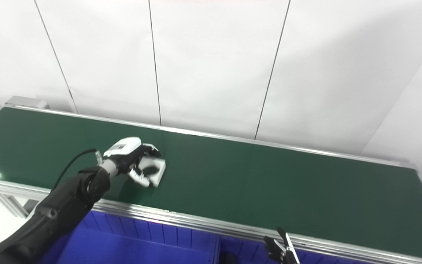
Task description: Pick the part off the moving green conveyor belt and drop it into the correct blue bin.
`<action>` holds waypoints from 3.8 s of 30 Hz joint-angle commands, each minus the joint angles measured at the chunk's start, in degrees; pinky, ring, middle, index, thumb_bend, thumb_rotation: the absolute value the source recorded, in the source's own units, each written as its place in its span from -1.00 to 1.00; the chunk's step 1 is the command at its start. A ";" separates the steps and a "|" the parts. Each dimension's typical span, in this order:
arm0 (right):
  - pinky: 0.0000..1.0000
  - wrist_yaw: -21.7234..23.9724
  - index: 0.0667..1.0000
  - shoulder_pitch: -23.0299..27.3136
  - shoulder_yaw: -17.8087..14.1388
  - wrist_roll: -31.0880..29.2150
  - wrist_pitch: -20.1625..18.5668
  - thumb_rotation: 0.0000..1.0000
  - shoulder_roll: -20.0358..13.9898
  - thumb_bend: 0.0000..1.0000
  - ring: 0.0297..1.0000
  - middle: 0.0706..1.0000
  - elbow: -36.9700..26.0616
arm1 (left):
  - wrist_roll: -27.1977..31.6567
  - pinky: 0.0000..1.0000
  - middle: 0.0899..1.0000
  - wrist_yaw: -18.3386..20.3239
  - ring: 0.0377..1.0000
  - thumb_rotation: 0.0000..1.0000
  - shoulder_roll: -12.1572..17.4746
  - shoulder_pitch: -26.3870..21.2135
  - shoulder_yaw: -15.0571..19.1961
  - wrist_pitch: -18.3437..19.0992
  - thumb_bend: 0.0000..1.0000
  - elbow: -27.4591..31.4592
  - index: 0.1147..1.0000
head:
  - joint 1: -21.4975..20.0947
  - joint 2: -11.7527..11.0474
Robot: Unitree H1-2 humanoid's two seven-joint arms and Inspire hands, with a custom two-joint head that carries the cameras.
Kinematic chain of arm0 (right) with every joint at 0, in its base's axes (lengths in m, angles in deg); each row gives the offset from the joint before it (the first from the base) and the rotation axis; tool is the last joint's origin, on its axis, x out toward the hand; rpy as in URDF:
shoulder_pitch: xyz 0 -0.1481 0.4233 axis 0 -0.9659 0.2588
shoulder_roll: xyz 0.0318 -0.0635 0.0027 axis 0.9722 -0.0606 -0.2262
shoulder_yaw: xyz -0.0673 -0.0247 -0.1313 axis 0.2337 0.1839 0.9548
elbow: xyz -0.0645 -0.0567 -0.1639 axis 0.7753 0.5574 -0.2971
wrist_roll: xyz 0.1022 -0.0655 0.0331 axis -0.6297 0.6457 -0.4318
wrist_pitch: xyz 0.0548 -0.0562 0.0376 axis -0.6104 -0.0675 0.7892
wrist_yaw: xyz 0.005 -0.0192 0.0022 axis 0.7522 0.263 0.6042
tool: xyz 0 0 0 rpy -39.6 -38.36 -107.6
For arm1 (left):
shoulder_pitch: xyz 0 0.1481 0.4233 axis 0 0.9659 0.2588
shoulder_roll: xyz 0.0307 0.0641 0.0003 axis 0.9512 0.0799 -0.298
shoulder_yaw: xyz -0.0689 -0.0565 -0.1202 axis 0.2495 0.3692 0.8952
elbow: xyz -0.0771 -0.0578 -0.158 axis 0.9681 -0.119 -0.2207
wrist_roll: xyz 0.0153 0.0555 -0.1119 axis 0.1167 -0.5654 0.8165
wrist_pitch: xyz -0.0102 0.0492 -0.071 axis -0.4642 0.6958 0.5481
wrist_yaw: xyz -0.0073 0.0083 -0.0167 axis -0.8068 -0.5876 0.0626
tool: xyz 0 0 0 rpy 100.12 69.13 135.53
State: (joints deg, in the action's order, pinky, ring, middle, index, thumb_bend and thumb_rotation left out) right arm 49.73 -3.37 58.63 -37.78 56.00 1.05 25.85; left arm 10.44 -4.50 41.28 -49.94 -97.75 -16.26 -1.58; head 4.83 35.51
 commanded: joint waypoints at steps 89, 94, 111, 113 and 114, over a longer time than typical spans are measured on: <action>0.81 -1.65 0.92 -1.54 1.53 3.19 -10.26 1.00 7.14 0.47 0.79 0.75 -12.85 | 9.40 0.57 0.86 25.38 0.79 0.06 2.13 26.66 -4.32 18.85 0.39 42.59 0.82 | -17.53 11.20; 0.79 -1.63 0.92 -1.89 1.68 3.55 -10.14 1.00 7.07 0.49 0.81 0.80 -13.20 | 16.08 0.64 0.98 24.71 0.89 0.51 2.17 29.54 -1.22 16.32 0.69 45.24 0.94 | -17.57 11.32; 0.79 -1.60 0.92 -2.21 2.03 4.49 -10.58 1.00 7.02 0.45 0.81 0.83 -13.84 | 38.86 0.55 0.70 15.19 0.62 0.76 -6.74 42.45 11.06 -0.05 0.76 49.02 0.75 | -17.43 10.96; 0.79 -1.59 0.93 -2.28 2.11 4.73 -10.64 1.00 6.97 0.45 0.82 0.83 -13.91 | 40.54 0.59 0.71 14.78 0.65 0.73 -7.64 43.02 11.46 -1.50 0.75 48.25 0.77 | -17.43 10.96; 0.79 -1.54 0.93 -2.26 2.10 4.68 -10.57 1.00 6.89 0.45 0.82 0.83 -13.76 | 40.56 0.60 0.71 14.24 0.66 0.72 -8.12 43.20 11.57 -2.68 0.76 47.64 0.77 | -17.18 10.33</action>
State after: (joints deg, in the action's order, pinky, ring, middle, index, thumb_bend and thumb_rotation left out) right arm 48.45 -5.88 60.60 -33.12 45.55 7.77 13.84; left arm 49.87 10.88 33.40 -6.49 -86.66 -15.62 45.88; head -12.66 46.41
